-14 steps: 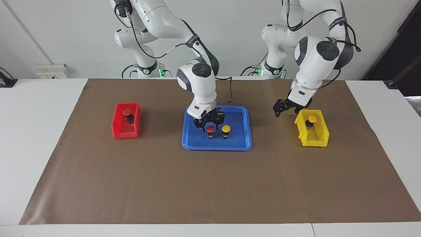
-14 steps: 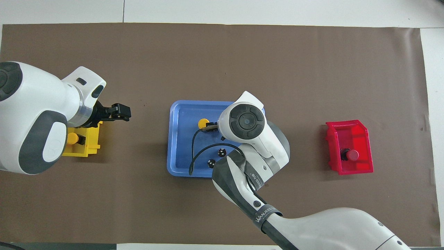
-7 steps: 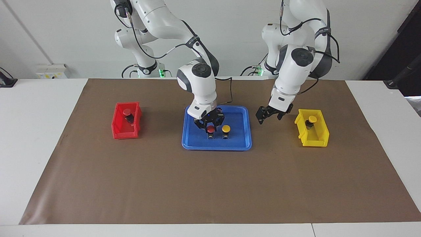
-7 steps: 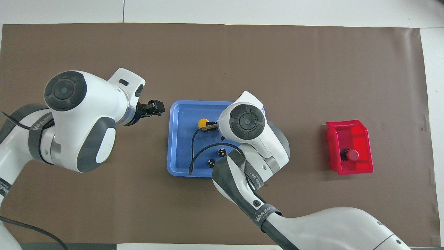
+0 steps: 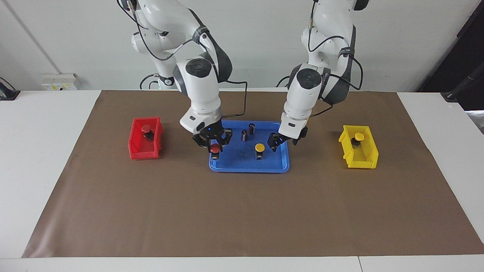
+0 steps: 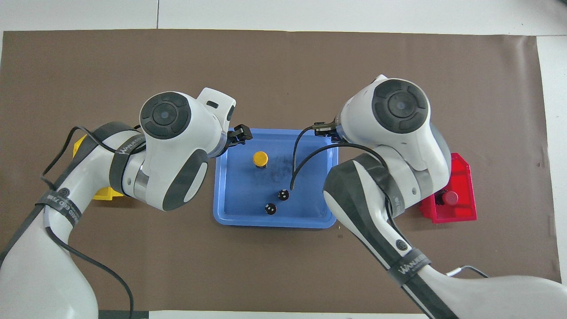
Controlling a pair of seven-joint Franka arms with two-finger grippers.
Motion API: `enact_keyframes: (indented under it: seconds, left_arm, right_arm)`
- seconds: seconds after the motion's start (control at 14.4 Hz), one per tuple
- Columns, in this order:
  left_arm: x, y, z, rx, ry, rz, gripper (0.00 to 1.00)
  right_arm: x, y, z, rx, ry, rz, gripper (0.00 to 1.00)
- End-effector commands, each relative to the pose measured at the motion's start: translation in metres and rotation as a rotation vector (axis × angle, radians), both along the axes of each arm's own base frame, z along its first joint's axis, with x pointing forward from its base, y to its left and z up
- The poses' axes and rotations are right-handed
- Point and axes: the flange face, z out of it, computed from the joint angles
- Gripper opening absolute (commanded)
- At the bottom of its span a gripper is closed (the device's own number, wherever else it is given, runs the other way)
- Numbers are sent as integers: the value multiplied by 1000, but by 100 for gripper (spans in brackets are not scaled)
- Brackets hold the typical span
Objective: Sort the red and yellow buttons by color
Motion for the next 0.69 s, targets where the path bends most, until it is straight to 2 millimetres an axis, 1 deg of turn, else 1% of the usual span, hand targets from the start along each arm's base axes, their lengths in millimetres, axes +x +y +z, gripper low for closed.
enact_keyframes:
  seconds: [0.0,0.07,0.14,0.21,0.28,0.35,0.42,0.49,0.62]
  left_arm:
    - [1,-31,-9,26,-18,31,100]
    - [-1,-40,-10,31,-18,33,100]
    - [-5,-48,-13,32,-11,28,100]
    - [-7,-51,-15,33,-10,23,100]
    - [-11,-56,-22,41,-2,13,100]
    - [-14,-62,-26,47,0,1,100]
    - [-13,-63,-27,58,-8,-4,99]
    - [-13,-64,-27,59,-12,6,97]
    - [-14,-66,-26,59,-11,5,90]
  right_arm:
    - [-9,-59,11,-26,12,11,26]
    - [-9,-80,15,-40,28,41,26]
    - [-8,-108,16,-51,57,56,26]
    - [-3,-144,16,-45,75,62,26]
    - [-2,-169,19,-8,80,87,26]
    - [-3,-195,16,19,89,106,26]
    - [-7,-221,10,29,94,113,26]
    - [-11,-235,8,30,98,123,26]
    - [-25,-249,-8,28,127,143,26]
